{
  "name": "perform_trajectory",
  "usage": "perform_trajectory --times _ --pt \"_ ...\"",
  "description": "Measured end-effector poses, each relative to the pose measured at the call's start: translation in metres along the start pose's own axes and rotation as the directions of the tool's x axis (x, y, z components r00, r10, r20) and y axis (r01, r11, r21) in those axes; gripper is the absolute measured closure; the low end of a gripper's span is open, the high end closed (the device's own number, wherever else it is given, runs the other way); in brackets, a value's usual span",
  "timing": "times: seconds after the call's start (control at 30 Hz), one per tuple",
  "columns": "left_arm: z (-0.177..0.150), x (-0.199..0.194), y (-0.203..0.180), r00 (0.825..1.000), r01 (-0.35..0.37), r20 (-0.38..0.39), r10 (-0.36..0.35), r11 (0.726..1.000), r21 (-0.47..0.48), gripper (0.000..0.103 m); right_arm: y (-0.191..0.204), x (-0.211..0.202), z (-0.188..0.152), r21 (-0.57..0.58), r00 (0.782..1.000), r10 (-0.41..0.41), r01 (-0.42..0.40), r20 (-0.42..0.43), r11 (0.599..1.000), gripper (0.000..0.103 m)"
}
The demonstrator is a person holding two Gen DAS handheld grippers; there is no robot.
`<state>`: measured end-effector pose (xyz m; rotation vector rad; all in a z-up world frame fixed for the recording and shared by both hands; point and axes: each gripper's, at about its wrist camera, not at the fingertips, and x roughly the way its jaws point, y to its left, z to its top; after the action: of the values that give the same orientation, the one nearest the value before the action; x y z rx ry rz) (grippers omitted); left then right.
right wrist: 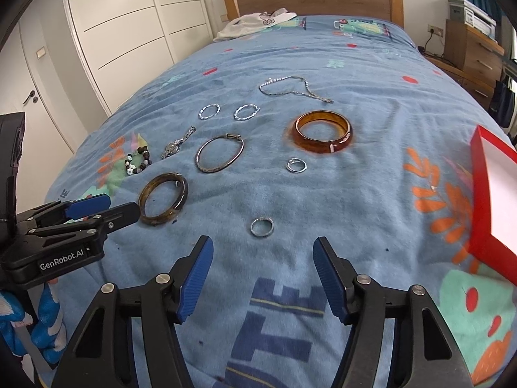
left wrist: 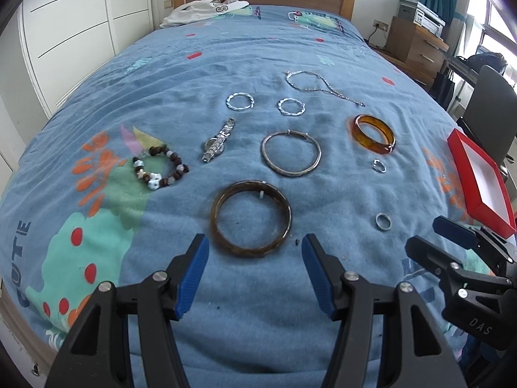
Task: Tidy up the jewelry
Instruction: 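Move both tools toward the jewelry, left tool over the dark tortoiseshell bangle, then grasp the dark bangle with the left tool while the right tool grasps a silver ring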
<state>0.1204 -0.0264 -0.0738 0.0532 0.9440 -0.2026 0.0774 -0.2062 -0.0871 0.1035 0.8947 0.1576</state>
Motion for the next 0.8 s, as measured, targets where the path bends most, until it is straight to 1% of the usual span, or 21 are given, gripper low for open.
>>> perform_trajectory --times 0.27,0.5,0.63,0.8 --pt "0.006 0.019 -0.006 1.0 0.008 -0.012 -0.008 1.0 0.014 0.046 -0.001 0.024 0.007 -0.01 0.999 0.033 -0.033 -0.026 0.999 0.047" --pt "0.009 0.035 -0.007 0.999 0.048 -0.018 -0.048 0.999 0.016 0.046 -0.006 0.042 0.011 -0.011 0.997 0.057 -0.057 -0.047 0.998 0.055" --pt "0.012 0.042 -0.009 0.998 0.061 -0.023 -0.061 0.998 0.028 0.046 -0.007 0.051 0.013 -0.021 0.996 0.063 -0.064 -0.057 0.998 0.057" --pt "0.013 0.058 -0.008 0.996 0.061 -0.061 -0.06 0.998 0.016 0.046 -0.009 0.06 0.011 -0.029 0.995 0.06 -0.062 -0.074 0.998 0.059"
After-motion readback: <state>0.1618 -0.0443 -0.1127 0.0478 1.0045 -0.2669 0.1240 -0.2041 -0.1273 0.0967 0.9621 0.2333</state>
